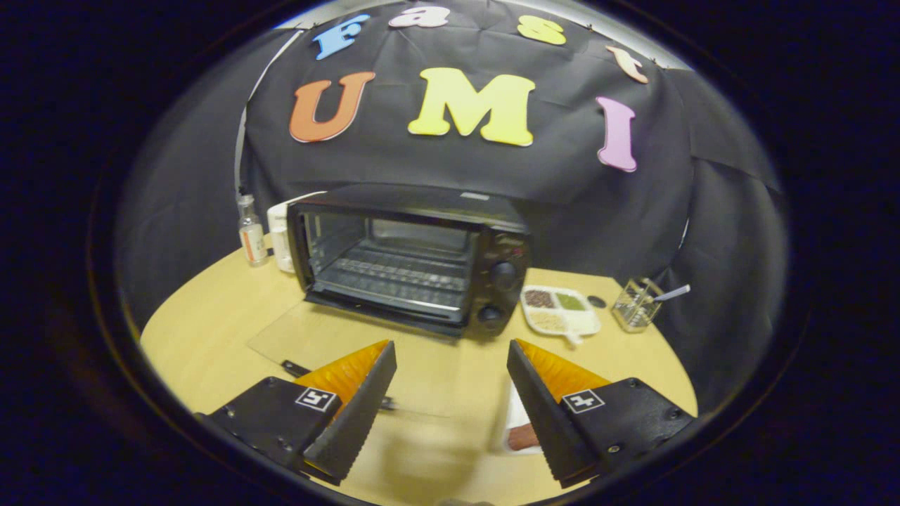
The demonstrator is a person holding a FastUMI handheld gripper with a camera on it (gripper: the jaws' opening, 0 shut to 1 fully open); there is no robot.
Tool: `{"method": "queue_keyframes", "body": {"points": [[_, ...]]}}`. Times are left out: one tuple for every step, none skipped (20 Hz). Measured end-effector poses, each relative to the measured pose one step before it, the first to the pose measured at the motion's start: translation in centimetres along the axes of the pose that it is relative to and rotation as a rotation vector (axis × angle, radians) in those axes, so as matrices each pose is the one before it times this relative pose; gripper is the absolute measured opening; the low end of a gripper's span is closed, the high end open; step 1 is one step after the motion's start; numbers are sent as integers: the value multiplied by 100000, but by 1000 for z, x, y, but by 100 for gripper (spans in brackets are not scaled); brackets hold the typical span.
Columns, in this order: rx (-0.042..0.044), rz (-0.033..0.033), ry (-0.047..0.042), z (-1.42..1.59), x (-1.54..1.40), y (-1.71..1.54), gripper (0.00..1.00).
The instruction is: Open the toaster oven, put the food inside, and close the toaster oven door.
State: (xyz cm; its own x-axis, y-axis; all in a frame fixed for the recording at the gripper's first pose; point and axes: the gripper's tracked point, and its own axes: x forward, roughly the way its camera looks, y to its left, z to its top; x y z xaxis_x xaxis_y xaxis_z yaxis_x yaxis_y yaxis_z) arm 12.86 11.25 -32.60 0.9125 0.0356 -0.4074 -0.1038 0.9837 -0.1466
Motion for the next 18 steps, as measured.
{"method": "queue_keyframes", "body": {"points": [[-571,-1179,619,120,278,-2767,100],[514,-481,980,-199,423,-2657,100],[994,-539,1574,-344,289,-2595,100],[1531,-82,1820,-565,220,-2384,100],[2240,821,1905,-531,210,-1872,100],[2333,2358,2619,-832,87,-1290,100],[2425,3636,2226,-801,50,-667,100],[2778,5142,2433,-941,97,-128,100],[2836,5771,2938,-872,-19,375,99],[3455,5294,2999,-1278,69,371,95],[3672,5454,2984,-934,32,530,94],[4185,4353,3528,-1156,174,585,92],[4351,3370,3897,-1107,143,284,88],[4235,4023,3416,-991,361,370,82],[4309,3746,2981,-834,377,402,79],[4302,2344,2774,-840,308,53,70],[4536,1536,3672,-780,412,-252,63],[6567,3383,2904,-618,364,287,49]]}}
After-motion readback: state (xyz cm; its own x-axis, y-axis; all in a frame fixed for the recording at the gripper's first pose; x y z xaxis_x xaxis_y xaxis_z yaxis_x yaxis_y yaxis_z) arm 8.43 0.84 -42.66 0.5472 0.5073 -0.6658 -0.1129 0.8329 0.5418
